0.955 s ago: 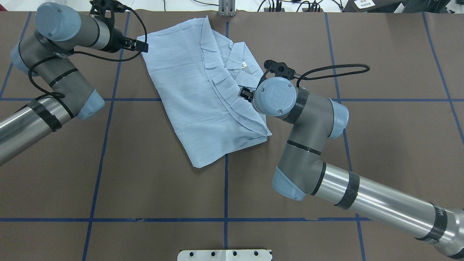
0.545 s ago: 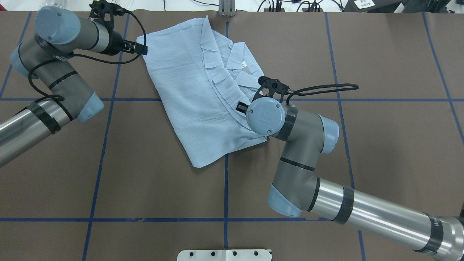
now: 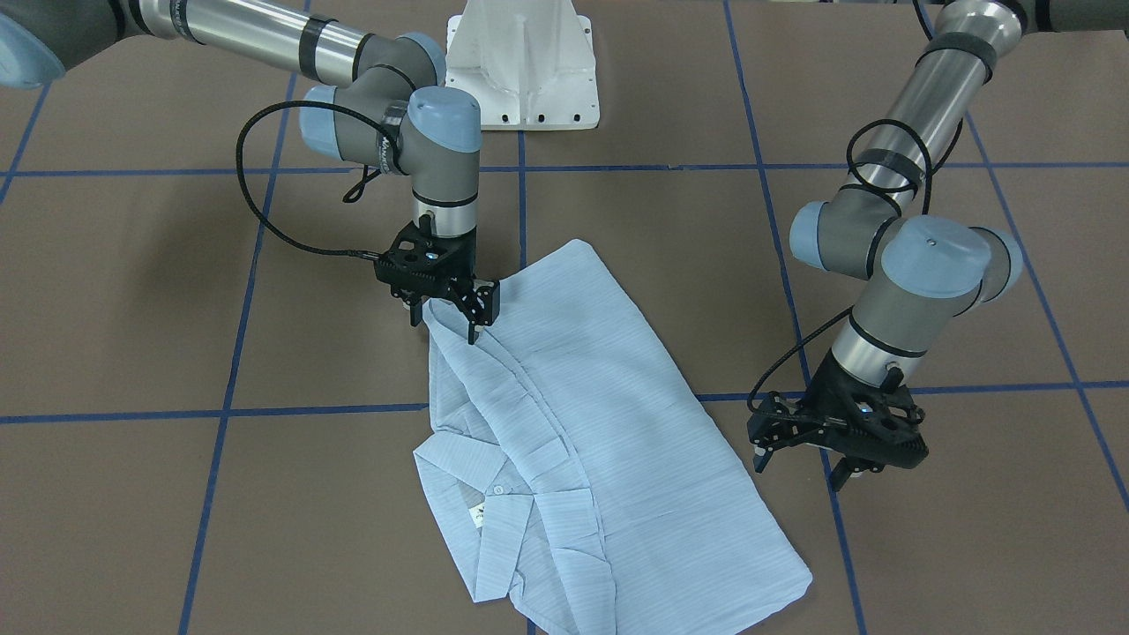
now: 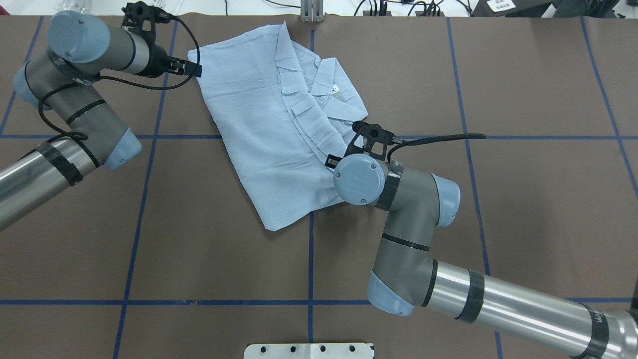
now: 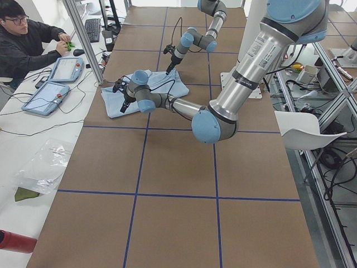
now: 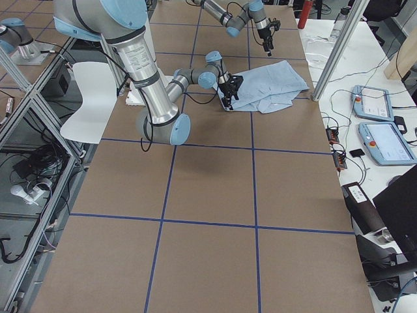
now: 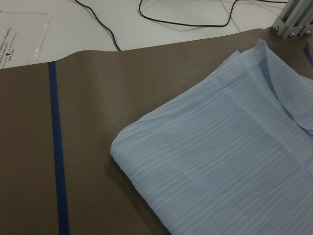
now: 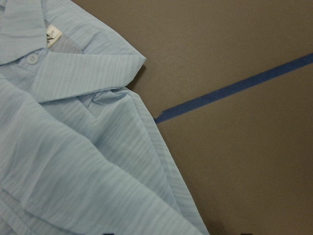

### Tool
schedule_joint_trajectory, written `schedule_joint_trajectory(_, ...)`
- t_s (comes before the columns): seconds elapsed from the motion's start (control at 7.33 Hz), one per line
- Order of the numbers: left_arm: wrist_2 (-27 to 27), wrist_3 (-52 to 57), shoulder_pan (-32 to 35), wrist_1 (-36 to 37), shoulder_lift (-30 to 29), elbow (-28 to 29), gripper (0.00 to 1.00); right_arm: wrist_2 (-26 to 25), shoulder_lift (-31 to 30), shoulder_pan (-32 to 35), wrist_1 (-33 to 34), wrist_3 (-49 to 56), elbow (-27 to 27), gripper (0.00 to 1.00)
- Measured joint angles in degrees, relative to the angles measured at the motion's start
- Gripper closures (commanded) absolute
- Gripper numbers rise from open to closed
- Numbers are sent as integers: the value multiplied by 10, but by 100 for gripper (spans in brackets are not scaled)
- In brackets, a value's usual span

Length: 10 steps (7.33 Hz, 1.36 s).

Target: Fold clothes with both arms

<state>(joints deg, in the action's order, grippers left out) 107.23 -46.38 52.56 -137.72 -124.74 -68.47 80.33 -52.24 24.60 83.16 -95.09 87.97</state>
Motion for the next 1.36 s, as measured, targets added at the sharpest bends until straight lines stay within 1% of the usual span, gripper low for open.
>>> schedule_joint_trajectory(0.27, 0, -2, 0, 0, 3, 0, 0, -7, 0, -6, 1, 0, -1, 21)
schedule_joint_trajectory(0.41, -1, -2, 0, 0, 4, 0, 0, -12, -1, -9, 1, 0, -1, 29)
schedule_joint_trajectory(0.55, -1, -2, 0, 0, 5, 0, 0, -19, -1, -13, 1, 2, -1, 34)
schedule_joint_trajectory(0.68, -1, -2, 0, 0, 5, 0, 0, -22, -3, -15, 0, 4, 0, 42)
schedule_joint_trajectory(0.82, -1, -2, 0, 0, 6, 0, 0, -23, -4, -16, 0, 6, 0, 47)
schedule_joint_trajectory(0.95, -1, -2, 0, 0, 6, 0, 0, -24, -5, -16, -1, 7, 0, 62)
schedule_joint_trajectory(1.09, -1, -2, 0, 0, 6, 0, 0, -24, -6, -16, -1, 7, 0, 88)
schedule_joint_trajectory(1.23, -1, -2, 0, 0, 6, 0, 0, -24, -6, -16, -2, 6, 0, 100)
schedule_joint_trajectory(1.36, -1, -2, 0, 0, 5, 0, 0, -24, -5, -16, -3, 3, 1, 100)
